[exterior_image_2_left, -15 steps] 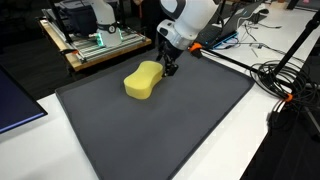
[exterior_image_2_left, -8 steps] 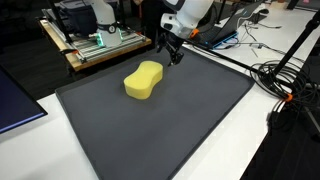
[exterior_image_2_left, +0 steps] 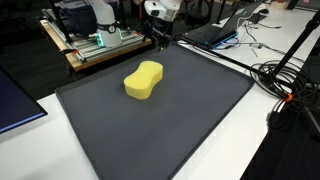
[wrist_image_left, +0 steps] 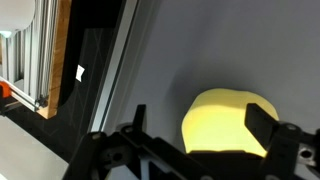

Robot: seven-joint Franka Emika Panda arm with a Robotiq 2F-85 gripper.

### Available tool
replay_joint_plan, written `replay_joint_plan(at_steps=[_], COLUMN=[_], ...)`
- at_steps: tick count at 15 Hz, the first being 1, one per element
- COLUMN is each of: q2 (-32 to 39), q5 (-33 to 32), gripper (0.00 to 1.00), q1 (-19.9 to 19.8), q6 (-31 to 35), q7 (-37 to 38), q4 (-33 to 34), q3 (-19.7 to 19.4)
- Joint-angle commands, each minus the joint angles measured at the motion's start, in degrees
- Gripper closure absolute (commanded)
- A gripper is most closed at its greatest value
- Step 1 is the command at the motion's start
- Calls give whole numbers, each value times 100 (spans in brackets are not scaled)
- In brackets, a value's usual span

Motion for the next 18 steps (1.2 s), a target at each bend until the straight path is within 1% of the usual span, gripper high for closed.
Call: replay_joint_plan(at_steps=[1,4,7,9,11,12,13,15,16,18], q2=[-1082,-1654,-2124,-2354,-2502,-2341,-2246,-2211,-2215,-2331], q5=[-361,-698,-998,-915,-515,-285,-51,554,949,1887], gripper=[0,0,0,0,0,0,0,0,0,0], q1=[-170,-348,-610,-788,-943,-988,-933,-478,-159,511], q6=[479,886,1458,1990,2559,2771,3022,3439,3556,3485], q7=[-916,-1650,-2391,-2985,-3812,-4253,-4659,-5530,-5984,-6906], q4=[-1162,-1785,-2296,-2544,-2721,-2532,-2462,-2449,-2442,-2436], q3=[69,43,5,-56,-248,-352,-540,-1157,-1522,-2263])
